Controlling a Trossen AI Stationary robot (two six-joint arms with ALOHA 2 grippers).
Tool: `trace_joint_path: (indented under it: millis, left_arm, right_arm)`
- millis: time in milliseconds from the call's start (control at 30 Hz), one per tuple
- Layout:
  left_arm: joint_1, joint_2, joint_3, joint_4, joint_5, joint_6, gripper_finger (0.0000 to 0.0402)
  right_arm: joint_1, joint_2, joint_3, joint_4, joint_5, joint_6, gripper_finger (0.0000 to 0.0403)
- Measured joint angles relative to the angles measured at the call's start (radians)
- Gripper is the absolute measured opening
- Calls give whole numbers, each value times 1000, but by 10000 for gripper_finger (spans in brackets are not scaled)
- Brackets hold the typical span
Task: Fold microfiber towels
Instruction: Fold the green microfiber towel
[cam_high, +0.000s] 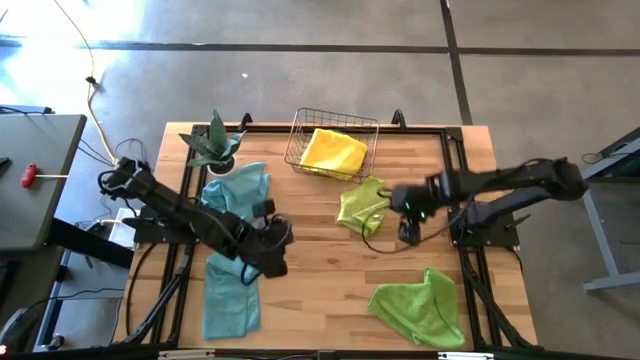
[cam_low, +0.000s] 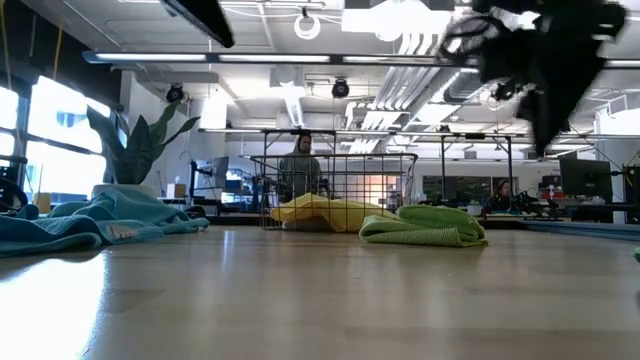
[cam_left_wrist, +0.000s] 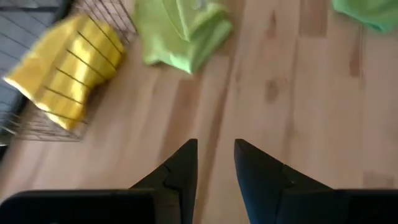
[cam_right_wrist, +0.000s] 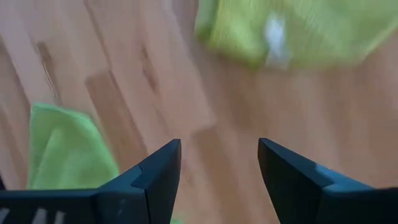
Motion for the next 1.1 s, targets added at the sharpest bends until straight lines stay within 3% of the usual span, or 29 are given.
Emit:
trace_joint_path:
  millis: [167,567,800,1100]
  left_arm:
    - [-58,19,-39,68,2,-65,93]
    - [-120,19,-60,147,-3,-40,92]
    - [-119,19,-60,149,-3,-9,92]
    - [-111,18,-60,165,-22,47,92]
  right_arm:
    - [193,-19,-108,-3,26,432,206]
    - [590,37,-114,1,25,1312,206]
    - [728,131,-112,66,20,1540,206]
    - [794,264,25,20,-56,1548,206]
